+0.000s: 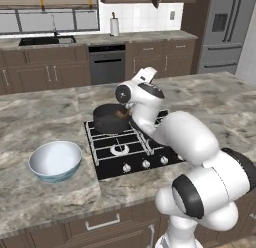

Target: Open the cabinet and move the ladle to the pot. Then close the cabinet.

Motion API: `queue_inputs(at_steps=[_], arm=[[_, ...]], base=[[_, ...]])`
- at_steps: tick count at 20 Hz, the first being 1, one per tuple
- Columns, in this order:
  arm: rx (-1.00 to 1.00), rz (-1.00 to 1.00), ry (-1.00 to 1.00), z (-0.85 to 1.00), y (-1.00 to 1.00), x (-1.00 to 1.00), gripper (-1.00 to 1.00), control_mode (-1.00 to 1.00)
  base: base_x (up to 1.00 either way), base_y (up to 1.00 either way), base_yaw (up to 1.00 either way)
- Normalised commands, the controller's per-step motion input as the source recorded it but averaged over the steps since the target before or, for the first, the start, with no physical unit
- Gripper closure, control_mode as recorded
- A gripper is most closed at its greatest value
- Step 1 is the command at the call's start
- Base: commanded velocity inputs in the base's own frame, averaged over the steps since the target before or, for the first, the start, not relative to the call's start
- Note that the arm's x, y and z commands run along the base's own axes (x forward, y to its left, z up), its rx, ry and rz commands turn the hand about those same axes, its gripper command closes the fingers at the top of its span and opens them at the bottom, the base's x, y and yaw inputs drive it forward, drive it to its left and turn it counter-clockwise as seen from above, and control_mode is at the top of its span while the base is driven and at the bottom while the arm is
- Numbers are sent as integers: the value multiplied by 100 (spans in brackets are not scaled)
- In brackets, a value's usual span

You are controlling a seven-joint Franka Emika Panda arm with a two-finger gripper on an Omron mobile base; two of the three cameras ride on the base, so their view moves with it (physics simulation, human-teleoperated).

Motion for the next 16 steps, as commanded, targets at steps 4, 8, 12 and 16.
queue_inputs(at_steps=[4, 8, 12, 16], arm=[[0, 0, 0, -15, 11, 37, 100, -100], [0, 0, 0, -16, 4, 6, 100, -100], [-1, 0, 0, -23, 5, 1, 100, -100], [0, 0, 0, -16, 6, 7, 100, -100]], base=[[0, 0, 0], [0, 0, 0], [0, 0, 0], [0, 0, 0]])
